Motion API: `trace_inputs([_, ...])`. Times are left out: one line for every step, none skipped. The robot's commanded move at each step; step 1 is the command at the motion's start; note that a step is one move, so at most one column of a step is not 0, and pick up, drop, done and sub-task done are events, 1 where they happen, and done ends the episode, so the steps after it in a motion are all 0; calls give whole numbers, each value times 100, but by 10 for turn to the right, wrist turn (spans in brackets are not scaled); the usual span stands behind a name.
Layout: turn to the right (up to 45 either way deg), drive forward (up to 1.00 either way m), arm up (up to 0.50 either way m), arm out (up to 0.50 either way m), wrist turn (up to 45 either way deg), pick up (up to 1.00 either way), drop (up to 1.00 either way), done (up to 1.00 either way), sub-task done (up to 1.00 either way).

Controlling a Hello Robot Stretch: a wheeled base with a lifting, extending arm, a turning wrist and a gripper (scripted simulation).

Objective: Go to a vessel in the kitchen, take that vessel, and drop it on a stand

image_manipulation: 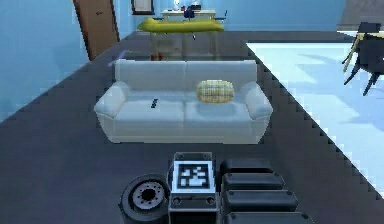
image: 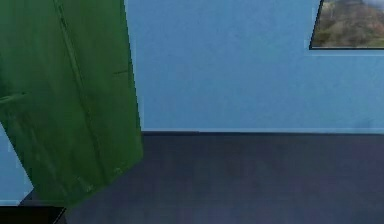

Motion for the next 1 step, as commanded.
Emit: trace_inputs([120,0,0,0,0,0,0,0,0])
